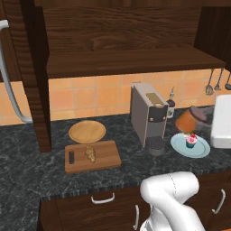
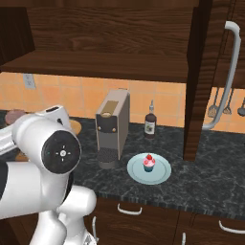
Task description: From the different types of pastries on the counter, select a croissant and place it on the cutting board. Then retrieve a jar of jam from the cabinet and place it alongside the croissant on the cutting board.
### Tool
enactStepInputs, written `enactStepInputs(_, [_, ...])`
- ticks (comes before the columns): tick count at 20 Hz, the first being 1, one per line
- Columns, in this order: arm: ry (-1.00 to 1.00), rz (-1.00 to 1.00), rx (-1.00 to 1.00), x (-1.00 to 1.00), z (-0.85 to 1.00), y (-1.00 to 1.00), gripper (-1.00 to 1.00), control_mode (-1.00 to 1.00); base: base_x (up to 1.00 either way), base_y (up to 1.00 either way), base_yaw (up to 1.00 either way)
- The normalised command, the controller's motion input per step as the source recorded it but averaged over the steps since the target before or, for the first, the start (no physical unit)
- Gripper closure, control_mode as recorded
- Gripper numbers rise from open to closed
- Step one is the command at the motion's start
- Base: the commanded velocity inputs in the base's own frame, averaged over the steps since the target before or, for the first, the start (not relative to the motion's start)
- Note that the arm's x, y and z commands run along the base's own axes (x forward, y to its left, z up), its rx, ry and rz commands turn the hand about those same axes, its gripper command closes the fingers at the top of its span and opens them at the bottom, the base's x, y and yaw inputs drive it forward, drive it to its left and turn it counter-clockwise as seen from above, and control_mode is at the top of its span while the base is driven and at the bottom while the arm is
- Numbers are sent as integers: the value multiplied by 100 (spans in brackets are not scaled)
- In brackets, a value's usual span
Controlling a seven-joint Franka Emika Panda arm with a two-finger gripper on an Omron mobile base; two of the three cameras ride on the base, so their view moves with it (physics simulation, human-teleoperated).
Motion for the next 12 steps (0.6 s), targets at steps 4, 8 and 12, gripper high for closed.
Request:
enactStepInputs(4, [-6,19,0,-90,-74,13,100,-100,0,0,0])
enactStepInputs(8, [-17,16,-8,-100,-97,78,100,-100,0,0,0])
enactStepInputs(12, [-11,7,-7,-100,-100,76,100,-100,0,0,0])
